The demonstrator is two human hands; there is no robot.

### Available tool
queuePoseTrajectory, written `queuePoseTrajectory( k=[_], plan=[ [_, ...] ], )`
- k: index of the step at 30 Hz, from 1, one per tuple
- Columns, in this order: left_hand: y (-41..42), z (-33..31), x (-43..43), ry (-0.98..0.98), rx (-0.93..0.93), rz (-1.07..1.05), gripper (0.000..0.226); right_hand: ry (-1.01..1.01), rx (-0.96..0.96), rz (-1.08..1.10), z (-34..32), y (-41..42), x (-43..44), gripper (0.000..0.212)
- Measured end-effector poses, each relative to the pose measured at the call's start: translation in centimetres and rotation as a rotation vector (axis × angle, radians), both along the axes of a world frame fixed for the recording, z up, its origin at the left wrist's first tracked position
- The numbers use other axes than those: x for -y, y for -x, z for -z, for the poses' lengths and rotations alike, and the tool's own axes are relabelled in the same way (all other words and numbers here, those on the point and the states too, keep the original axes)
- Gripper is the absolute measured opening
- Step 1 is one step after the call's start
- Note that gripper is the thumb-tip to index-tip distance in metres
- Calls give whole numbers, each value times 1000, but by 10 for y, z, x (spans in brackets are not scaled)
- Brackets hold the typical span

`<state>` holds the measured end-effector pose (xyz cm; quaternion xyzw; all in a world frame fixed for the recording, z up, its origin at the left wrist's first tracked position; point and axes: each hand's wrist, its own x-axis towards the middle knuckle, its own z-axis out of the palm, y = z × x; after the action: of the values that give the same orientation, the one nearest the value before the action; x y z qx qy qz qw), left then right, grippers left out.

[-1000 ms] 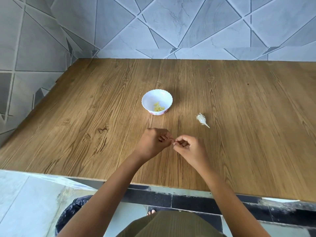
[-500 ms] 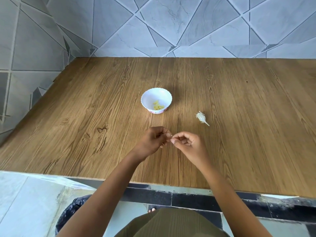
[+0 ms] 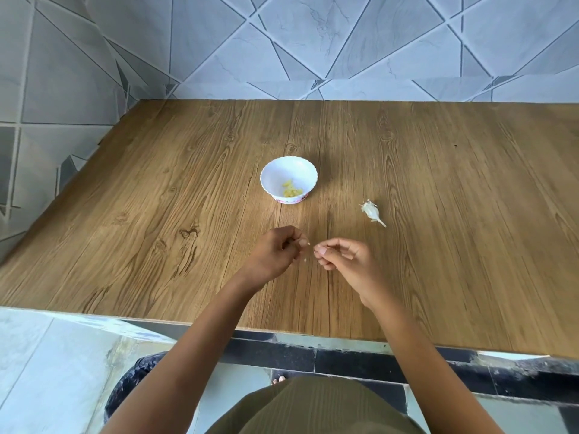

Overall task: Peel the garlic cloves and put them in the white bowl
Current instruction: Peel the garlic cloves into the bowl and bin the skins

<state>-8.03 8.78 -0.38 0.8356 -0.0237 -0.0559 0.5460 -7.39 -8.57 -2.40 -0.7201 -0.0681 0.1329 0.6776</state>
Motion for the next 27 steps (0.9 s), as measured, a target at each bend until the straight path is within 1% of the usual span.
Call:
queuePoseTrajectory(
  k=[2,4,6,8,10,14,17,19,22,24,27],
  plan=[
    [-3,1,-4,-99,33,-96,21,219,197,23,7,0,4,12],
    [-7,3,-10,-237,86,-163,11,443,454,59,15,1,7,11],
    [-14,7,-17,-312,118,-203,7,563,613,95,20,2,9,10],
    [-20,10,-22,-354,121,-235,6,628,687,120,20,3,8,10],
    [-25,11,-25,-424,133,-261,6,685,719,133,24,3,8,14],
    [-33,17,-32,-604,183,-268,8,740,711,133,29,4,9,19],
    [-33,20,-33,-688,208,-235,11,790,697,111,30,5,8,18],
    [-33,20,-35,-713,221,-218,12,812,684,89,30,6,8,24],
    [-31,16,-38,-635,215,-219,14,826,663,62,28,9,9,36],
    [-29,11,-41,-548,197,-238,16,826,655,47,27,11,10,38],
    [-24,4,-41,-494,206,-261,19,798,643,18,27,11,12,36]
  ],
)
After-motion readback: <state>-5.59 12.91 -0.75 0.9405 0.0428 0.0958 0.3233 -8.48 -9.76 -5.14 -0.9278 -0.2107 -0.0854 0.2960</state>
